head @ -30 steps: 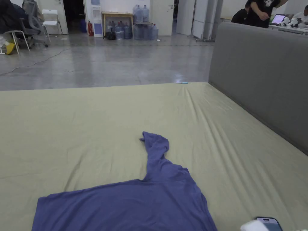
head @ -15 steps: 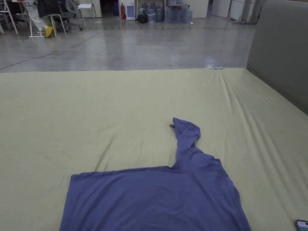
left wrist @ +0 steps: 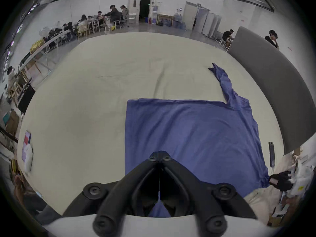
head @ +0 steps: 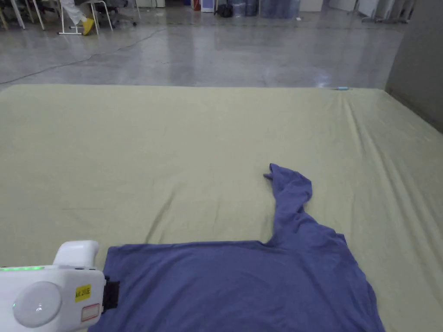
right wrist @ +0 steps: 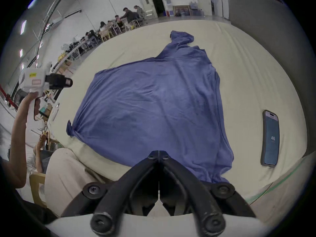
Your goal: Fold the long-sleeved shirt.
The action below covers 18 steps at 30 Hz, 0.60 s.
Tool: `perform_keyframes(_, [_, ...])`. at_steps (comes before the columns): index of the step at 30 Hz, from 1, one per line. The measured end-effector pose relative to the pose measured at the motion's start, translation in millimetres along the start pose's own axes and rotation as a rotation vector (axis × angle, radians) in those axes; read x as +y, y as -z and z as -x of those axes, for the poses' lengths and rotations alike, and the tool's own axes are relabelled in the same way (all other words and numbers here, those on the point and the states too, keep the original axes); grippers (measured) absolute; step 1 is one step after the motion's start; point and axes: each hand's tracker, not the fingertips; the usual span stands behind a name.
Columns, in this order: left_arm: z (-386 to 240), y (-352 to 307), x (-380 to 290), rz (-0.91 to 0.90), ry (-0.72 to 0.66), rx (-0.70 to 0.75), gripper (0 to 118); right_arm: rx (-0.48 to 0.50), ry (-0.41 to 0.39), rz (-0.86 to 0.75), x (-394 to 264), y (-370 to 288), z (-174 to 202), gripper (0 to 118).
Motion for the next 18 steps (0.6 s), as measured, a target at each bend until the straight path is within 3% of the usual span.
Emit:
perform_keyframes(6, [-2.3, 5.2, -1.6, -0.023, -0.03, -0.003, 0, 0.055, 0.028, -0.007, 26.3, 10.2, -0.7, 0])
perform_keyframes(8, [-4.1, 3.0, -5.6, -0.022, -0.037, 0.001, 0, 0.076, 0.006, -0.039, 63.2, 16.0, -1.8, 0])
perform_keyframes(13, [-10.3, -7.9, -10.0, -0.041, -0.002, 0.04, 0, 0.001, -0.096, -0.212, 218.0, 50.0, -0.3, 2])
perform_keyframes(15, [-11.8, -11.9, -10.6, -0.054, 0.015, 0.048, 0, -0.051, -0.075, -0.235, 287.4, 82.1, -4.6, 89])
perform_keyframes(16, [-11.0, -11.3, -10.2, -0.055, 0.02, 0.055, 0, -0.054, -0.043, -0.215, 323.4, 102.9, -9.2, 117])
perform_keyframes(18, [-6.2, -8.1, -10.6, -0.049, 0.015, 0.064, 0, -0.046, 0.007, -0.212, 385.7, 141.4, -21.5, 118])
